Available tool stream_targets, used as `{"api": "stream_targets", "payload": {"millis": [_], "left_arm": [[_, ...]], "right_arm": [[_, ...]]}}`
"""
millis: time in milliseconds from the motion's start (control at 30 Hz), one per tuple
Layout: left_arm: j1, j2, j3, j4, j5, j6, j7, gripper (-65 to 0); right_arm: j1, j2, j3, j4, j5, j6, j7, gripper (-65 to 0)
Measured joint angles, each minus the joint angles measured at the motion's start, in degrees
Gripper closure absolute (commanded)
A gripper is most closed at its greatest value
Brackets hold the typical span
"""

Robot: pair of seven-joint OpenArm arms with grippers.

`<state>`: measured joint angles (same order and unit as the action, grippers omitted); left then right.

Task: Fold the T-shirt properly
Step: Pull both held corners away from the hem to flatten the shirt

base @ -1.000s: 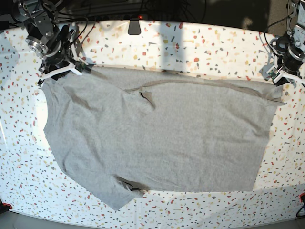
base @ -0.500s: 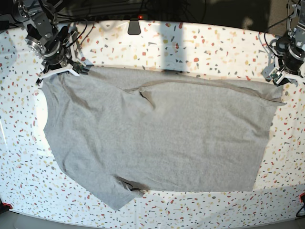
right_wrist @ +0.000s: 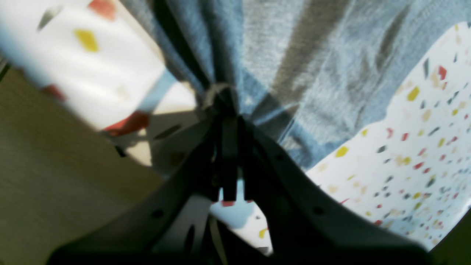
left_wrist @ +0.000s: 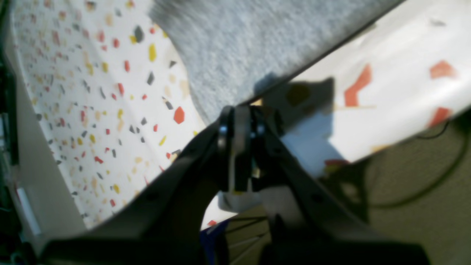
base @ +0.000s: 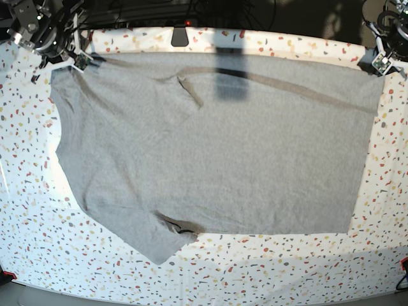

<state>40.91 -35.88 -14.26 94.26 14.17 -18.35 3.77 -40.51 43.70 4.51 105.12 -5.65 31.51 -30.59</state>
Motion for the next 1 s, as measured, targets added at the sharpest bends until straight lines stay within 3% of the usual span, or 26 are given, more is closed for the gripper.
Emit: {"api": "stream_targets", "payload": {"millis": [133, 233, 833, 867, 933, 1000], "left_arm": [[2.51, -0.26, -0.66, 1.55, -0.09, -0.04, -0.15, 0.0], [2.91, 0.07, -0.66, 1.55, -0.11, -0.09, 2.34, 0.0], [6.08, 0.17, -0.66, 1.64, 0.55, -0.13, 2.62, 0.0], [6.10, 0.17, -0.66, 1.64, 0.55, -0.13, 2.62, 0.0], [6.10, 0.17, -0.66, 1.64, 0.52, -0.11, 2.69, -12.9], [6.10, 0.15, -0.70, 1.64, 0.85, 0.04, 3.06, -25.0]], "right_arm": [[-2.10, -0.02, 0.02, 0.07, 0.02, -2.56, 0.79, 0.0], [-2.60, -0.02, 0.02, 0.15, 0.02, -2.54, 0.81, 0.0], [-6.47, 0.11, 0.28, 0.72, 0.07, -2.80, 0.07, 0.0], [-6.47, 0.09, 0.28, 0.79, 0.09, -2.82, -1.03, -5.6], [-6.49, 0.11, 0.31, 1.03, 0.74, -2.97, -4.00, -17.5], [-6.49, 0.22, 0.35, 0.94, 1.73, -2.95, -6.97, -23.3]]}}
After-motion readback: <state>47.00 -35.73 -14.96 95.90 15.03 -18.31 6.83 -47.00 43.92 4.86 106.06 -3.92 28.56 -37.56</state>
